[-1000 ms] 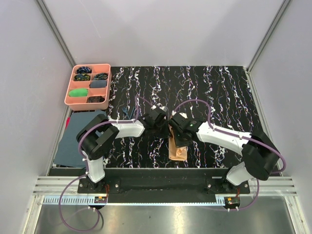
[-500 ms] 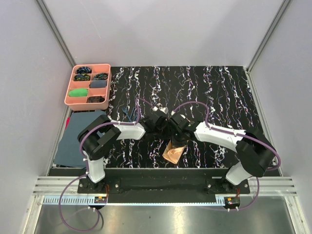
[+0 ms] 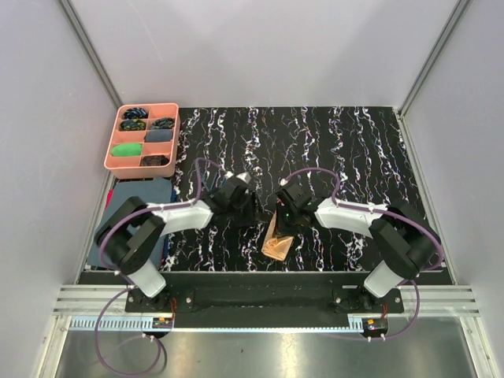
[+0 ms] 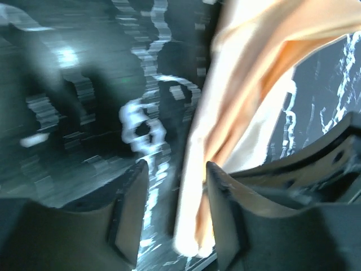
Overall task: Fold the napkin into a case and place the utensils inside
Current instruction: Fold the 2/3-rectangle-folded napkin at the center of the board.
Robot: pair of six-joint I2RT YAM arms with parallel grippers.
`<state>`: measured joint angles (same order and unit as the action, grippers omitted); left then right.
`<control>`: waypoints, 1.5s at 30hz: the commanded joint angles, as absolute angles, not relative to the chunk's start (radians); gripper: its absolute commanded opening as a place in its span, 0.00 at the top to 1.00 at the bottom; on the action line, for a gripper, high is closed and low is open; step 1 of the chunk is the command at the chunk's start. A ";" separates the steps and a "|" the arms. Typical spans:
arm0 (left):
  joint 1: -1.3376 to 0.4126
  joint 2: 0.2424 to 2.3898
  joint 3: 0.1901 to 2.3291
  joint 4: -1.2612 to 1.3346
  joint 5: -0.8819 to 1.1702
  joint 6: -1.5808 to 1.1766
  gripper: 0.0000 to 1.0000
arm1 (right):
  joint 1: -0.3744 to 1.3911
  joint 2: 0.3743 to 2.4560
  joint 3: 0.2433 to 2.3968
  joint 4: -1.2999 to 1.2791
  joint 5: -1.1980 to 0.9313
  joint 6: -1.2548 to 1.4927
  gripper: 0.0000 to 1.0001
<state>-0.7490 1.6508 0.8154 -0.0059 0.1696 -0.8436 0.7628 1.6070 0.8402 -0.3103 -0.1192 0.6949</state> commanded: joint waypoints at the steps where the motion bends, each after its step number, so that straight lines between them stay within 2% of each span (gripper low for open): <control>1: -0.719 1.533 0.698 0.024 0.186 -0.804 0.49 | 0.746 1.600 0.824 -0.235 -0.179 0.721 0.79; 5: -0.733 1.514 0.605 0.217 0.331 -0.781 0.45 | 0.745 1.609 0.833 -0.227 -0.222 0.723 0.75; 6: -0.741 1.523 0.598 0.221 0.339 -0.772 0.43 | 0.744 1.612 0.836 -0.226 -0.239 0.724 0.72; 8: -0.770 1.531 0.598 0.236 0.337 -0.758 0.41 | 0.742 1.615 0.845 -0.224 -0.253 0.732 0.71; 10: -0.788 1.534 0.592 0.258 0.336 -0.762 0.31 | 0.744 1.617 0.854 -0.224 -0.262 0.747 0.70; 13: -0.805 1.528 0.574 0.291 0.322 -0.781 0.25 | 0.736 1.617 0.859 -0.224 -0.279 0.776 0.66; 16: -0.822 1.519 0.574 0.282 0.293 -0.776 0.23 | 0.727 1.618 0.854 -0.221 -0.281 0.804 0.65; 20: -0.842 1.491 0.562 0.250 0.246 -0.784 0.28 | 0.686 1.582 0.824 -0.201 -0.302 0.831 0.61; 28: -0.842 1.321 0.482 0.219 0.137 -0.801 0.29 | 0.664 1.557 0.798 -0.160 -0.347 0.853 0.55; 31: -0.842 1.304 0.468 0.241 0.153 -0.795 0.24 | 0.661 1.571 0.798 -0.144 -0.359 0.859 0.55; 39: -0.891 1.428 0.521 0.265 0.196 -0.790 0.19 | 0.643 1.588 0.813 -0.113 -0.400 0.891 0.54; 42: -0.919 1.456 0.543 0.267 0.178 -0.790 0.17 | 0.624 1.534 0.818 -0.136 -0.384 0.891 0.52; 45: -0.927 1.460 0.558 0.262 0.172 -0.788 0.15 | 0.600 1.477 0.842 -0.222 -0.344 0.861 0.45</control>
<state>-0.9131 1.4464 0.5198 0.2382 0.1875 -0.8009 0.6323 1.5726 0.7963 -0.1585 -0.3748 0.8780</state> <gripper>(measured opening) 0.841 0.514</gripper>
